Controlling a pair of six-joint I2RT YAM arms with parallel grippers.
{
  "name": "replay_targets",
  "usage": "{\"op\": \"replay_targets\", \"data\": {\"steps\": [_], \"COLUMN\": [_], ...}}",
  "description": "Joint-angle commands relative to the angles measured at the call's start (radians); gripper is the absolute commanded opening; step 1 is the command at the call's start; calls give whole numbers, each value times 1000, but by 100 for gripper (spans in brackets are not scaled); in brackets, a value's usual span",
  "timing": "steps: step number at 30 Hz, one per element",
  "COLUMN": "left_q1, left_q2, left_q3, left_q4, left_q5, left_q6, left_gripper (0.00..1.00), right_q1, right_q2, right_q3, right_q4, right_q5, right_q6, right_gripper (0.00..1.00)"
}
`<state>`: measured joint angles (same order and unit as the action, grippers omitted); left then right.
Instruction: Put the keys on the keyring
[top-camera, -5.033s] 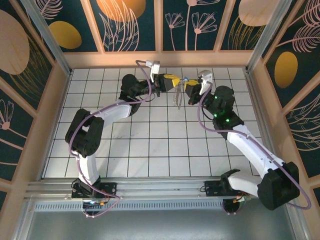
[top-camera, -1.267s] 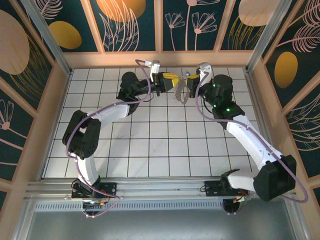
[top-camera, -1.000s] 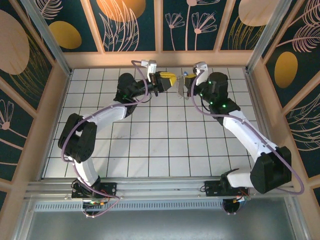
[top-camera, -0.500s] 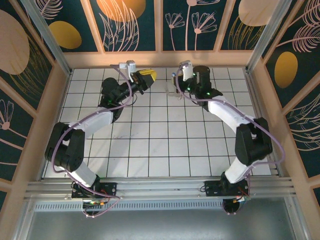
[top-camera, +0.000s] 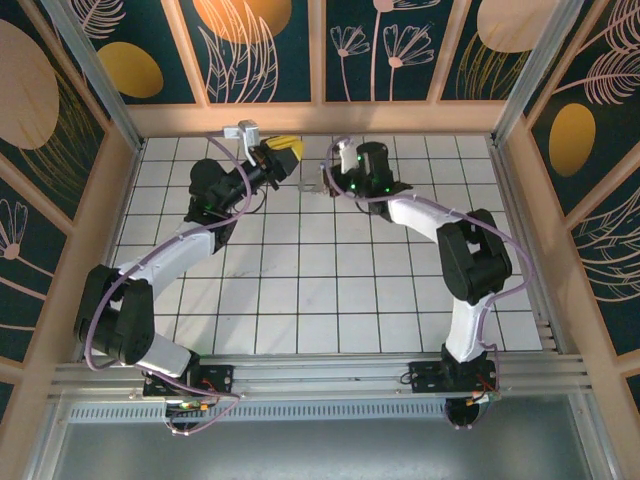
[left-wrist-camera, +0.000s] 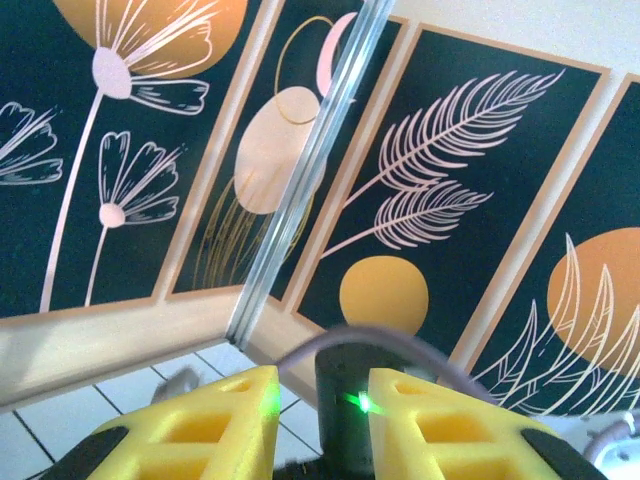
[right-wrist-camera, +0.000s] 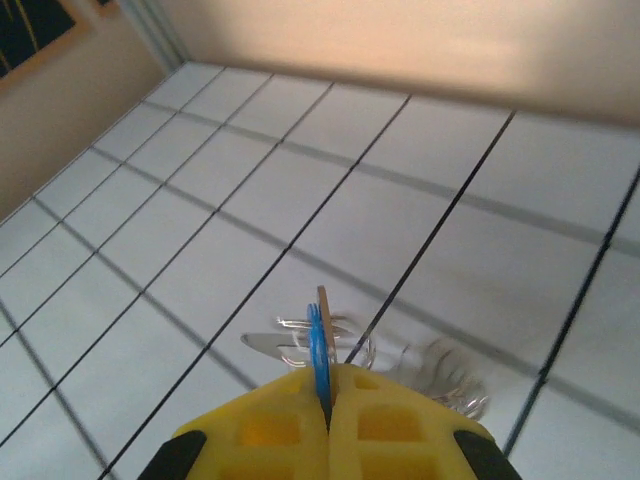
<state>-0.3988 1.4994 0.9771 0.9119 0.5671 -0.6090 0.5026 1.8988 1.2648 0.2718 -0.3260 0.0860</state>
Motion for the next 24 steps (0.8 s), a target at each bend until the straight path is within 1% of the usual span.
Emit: {"op": "replay_targets", "data": {"steps": [1,3,7,11,17,21,24], "left_q1": [8,8,8,8,8,8,8], "left_q2": [-21,-22,-24,-34,-30,-25,-22], "left_q3": [-32,-37,-41,-44,-44,-45,-40], "left_q4": [1,1,-9,-33,-51,-50,-54], "left_q5": [-13,-11,-1,6,18,19,25], "left_q6": [1,-7,-21,-18,-17,-20,-22], "left_gripper": [30,30,30,30,31,31,31], "right_q1": [34,39,86,126,162,182,204], "right_q2": [-46,-61,-79,-78,-68,-70,-79], "right_q3": [-112,-176,-262,-300,-339,-356,-368], "right_q4": [103,133,153,134,124,118,107], "right_q5": [-30,-34,-34,-16,-5,-8,-32], "right_q6": [86,123,174,191,211,222,224], "right_gripper": [0,0,0,0,0,0,0]}}
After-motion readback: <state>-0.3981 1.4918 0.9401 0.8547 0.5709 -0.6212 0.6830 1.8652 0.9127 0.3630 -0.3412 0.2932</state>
